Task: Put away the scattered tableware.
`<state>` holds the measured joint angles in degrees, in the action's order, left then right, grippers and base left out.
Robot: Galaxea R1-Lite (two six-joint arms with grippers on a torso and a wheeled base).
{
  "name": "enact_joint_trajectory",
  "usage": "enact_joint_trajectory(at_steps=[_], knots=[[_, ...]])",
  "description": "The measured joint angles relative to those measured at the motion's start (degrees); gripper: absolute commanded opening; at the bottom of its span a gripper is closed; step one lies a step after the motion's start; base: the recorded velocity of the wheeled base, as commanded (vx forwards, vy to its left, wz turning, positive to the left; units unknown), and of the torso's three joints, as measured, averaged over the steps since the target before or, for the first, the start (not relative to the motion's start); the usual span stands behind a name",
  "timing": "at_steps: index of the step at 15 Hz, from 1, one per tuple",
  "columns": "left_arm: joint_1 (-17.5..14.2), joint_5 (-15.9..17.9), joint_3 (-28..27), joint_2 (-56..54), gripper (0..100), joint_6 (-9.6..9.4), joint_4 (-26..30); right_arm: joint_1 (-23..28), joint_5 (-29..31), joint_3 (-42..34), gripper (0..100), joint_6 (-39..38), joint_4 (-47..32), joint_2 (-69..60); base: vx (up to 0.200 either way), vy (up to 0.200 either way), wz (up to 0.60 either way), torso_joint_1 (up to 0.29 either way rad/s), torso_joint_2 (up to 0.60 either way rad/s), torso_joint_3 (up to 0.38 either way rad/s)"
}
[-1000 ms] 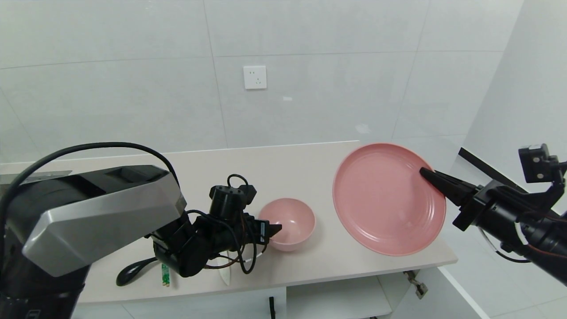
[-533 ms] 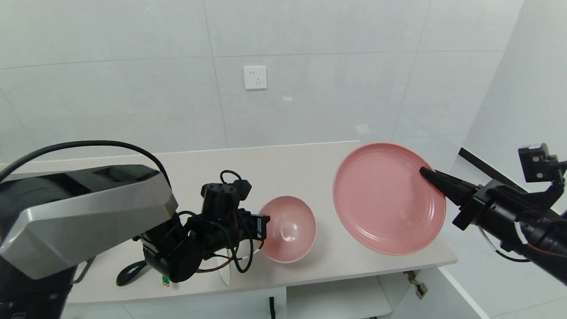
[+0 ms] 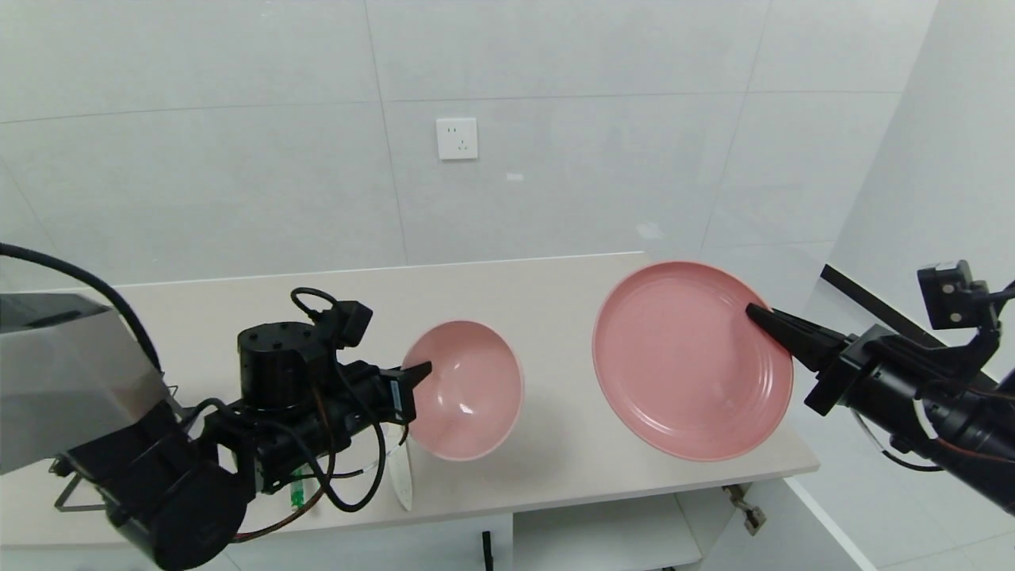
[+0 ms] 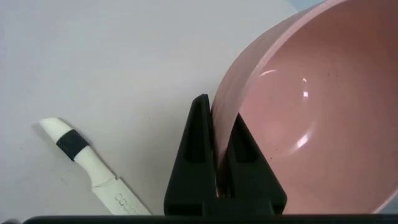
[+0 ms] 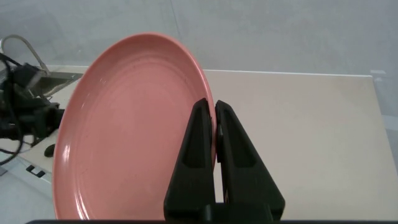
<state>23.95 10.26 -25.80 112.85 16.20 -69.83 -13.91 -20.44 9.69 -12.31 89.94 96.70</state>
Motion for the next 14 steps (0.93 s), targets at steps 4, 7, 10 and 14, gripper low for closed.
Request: enact_joint_trajectory(at_steps=[4,7,10,14], knots=[[-1.02,1.41,2.51,-3.97,0,0.24,-6.49,-0.09,0.06,0.11,0,0.11,0.02,0.68,0.000,0.000,0.00,0.000,0.00,0.000],[-2.51,1.80,5.66,-4.36,0,0.88,-19.37,-0.20,-0.13,1.13,0,-0.05,0.02,1.34,0.000,0.000,0.00,0.000,0.00,0.000],[-1.69,1.69,7.25,-4.58,0,3.94,-20.09,-2.46,-0.46,1.80,0,-0.06,0.00,1.79,0.000,0.000,0.00,0.000,0.00,0.000],[1.48,1.88,11.24,-7.72,0,9.96,-20.14,-3.56,-0.52,1.68,0,0.50,-0.02,2.06,0.000,0.000,0.00,0.000,0.00,0.000]])
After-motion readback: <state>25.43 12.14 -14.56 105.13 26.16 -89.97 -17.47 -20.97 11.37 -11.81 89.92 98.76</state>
